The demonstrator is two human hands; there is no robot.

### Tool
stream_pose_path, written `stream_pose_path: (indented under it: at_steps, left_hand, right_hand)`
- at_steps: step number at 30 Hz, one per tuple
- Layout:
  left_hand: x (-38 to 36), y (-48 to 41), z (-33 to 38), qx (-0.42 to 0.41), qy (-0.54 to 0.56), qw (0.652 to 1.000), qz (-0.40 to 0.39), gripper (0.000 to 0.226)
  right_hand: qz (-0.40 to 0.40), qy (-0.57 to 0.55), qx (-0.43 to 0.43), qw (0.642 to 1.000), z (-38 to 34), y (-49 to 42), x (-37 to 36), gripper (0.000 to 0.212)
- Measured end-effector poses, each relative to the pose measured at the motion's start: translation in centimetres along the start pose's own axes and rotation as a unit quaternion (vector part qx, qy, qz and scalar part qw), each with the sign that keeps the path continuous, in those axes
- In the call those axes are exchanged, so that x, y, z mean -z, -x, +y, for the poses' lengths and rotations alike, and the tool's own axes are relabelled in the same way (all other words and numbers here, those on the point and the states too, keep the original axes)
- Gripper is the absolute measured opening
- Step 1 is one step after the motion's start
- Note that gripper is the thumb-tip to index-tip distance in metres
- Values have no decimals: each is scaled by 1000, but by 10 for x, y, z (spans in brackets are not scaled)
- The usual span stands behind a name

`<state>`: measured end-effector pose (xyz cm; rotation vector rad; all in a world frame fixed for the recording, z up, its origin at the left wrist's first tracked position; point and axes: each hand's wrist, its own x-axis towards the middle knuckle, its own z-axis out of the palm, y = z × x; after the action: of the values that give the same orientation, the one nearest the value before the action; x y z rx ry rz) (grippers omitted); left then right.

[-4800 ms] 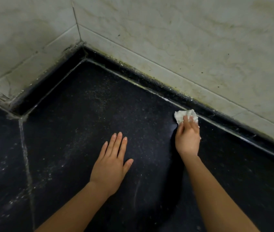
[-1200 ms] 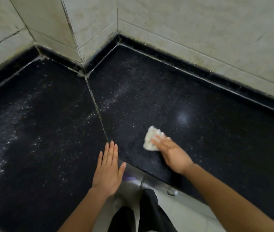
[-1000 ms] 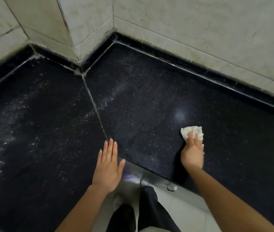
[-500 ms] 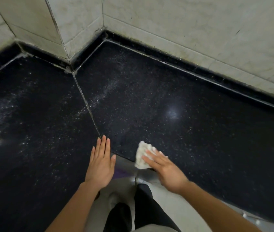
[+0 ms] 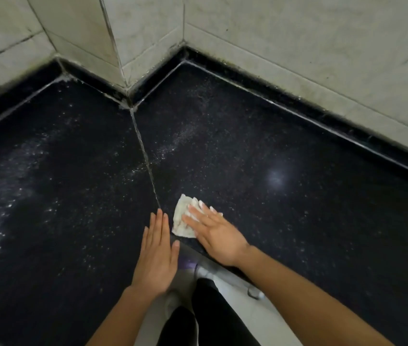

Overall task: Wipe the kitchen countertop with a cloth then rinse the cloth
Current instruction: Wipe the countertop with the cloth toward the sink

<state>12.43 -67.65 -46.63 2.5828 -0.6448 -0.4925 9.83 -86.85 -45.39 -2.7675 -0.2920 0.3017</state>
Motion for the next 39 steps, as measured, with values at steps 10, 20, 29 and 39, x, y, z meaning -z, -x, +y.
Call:
stream_pose_path:
  at_steps: [10, 20, 29, 39]
  left_hand:
    - [-2, -3, 5, 55, -23, 998, -1, 74]
    - [-1, -5, 3, 51, -6, 999, 0, 80]
    - [4, -4, 9, 62, -6, 998, -8, 71]
    - [2, -3, 8, 61, 4, 998, 15, 71]
  right_hand:
    - [39, 38, -259, 964, 80, -86, 44, 52]
    - [-39, 72, 250, 965, 50, -36, 13, 47]
    - [82, -24, -121, 989, 50, -120, 38, 48]
    - [-27, 109, 258, 960, 108, -10, 30, 42]
